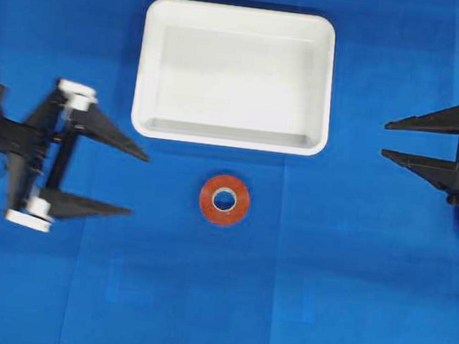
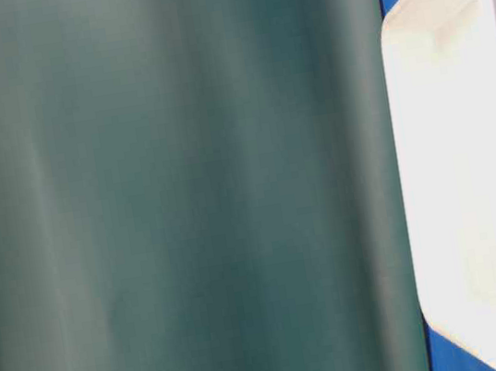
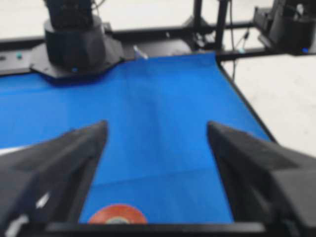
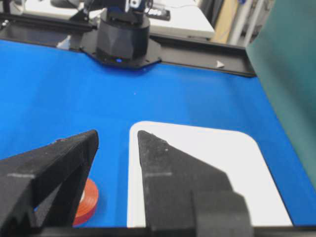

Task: Place one roll of tape in the white case with the left arm.
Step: 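Lower the left gripper over the tape roll and pinch its rim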

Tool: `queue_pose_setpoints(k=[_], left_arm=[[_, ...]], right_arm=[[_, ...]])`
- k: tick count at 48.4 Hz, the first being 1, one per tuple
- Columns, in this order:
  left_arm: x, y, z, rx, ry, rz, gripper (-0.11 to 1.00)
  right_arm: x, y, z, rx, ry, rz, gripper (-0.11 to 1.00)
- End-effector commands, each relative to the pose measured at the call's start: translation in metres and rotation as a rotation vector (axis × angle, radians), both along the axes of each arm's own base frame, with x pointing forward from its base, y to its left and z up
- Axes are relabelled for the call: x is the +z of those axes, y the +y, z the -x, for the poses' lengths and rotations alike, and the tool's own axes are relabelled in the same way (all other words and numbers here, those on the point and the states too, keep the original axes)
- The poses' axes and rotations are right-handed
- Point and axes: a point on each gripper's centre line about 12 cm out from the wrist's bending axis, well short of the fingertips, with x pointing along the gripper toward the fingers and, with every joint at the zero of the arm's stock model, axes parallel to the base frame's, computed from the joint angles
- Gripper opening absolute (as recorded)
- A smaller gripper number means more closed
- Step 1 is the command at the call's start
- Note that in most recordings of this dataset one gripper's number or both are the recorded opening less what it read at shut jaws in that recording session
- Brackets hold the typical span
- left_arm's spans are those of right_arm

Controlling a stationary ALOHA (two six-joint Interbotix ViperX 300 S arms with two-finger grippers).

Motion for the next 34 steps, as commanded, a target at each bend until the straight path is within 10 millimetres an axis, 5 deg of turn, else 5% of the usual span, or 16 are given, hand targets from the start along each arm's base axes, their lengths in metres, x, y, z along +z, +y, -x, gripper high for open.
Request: queue_pose_setpoints(k=[1,16,34], left_arm=[[0.008,-0.007,-0.023,-0.008,0.009,0.005,0.86],[-0.024,-0.018,-0.089,0.021,0.364,0.001,0.86],[-0.08,-0.013,-0.131,0.073,0.716,-0.055,0.87]], right_arm=[[0.007,-0.001,-0.003,-0.006,-0.012,0.004,-0.11],[0.001,-0.005,-0.003,-0.021,0.022,0.001,-0.11],[-0.005,-0.005,-0.005,-0.023,0.049,-0.001,-0.11]])
